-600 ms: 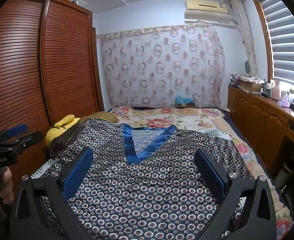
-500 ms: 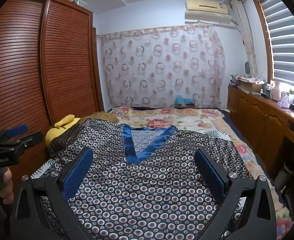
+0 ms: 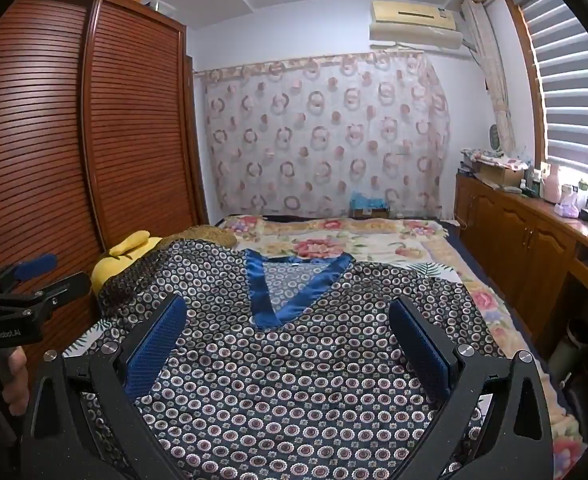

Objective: Fold small clothes

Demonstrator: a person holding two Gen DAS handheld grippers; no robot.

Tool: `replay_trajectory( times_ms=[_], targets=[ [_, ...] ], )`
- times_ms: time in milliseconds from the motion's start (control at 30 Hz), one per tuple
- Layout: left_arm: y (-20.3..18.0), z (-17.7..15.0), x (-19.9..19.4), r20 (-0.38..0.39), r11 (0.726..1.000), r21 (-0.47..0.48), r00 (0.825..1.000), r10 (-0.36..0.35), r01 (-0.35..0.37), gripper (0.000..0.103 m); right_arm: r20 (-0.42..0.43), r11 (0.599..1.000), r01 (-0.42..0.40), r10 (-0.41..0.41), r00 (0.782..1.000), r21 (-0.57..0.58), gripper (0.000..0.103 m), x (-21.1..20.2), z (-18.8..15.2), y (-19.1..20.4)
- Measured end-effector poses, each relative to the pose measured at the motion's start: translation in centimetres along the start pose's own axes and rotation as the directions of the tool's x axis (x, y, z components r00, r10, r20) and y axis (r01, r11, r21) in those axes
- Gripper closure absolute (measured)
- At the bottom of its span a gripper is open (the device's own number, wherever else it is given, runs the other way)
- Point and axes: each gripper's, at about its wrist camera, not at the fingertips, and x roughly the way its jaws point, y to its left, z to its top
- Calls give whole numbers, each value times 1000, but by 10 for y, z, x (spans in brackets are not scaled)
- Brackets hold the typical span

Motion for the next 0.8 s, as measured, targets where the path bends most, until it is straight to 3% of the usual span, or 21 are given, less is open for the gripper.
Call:
replay_trajectory(
  times_ms=[800],
  targets=[
    [-2, 5, -12, 21, 1000, 6, 1000, 9, -9, 0, 10, 1000, 1, -1, 1000, 6, 0, 0, 4, 9]
  ],
)
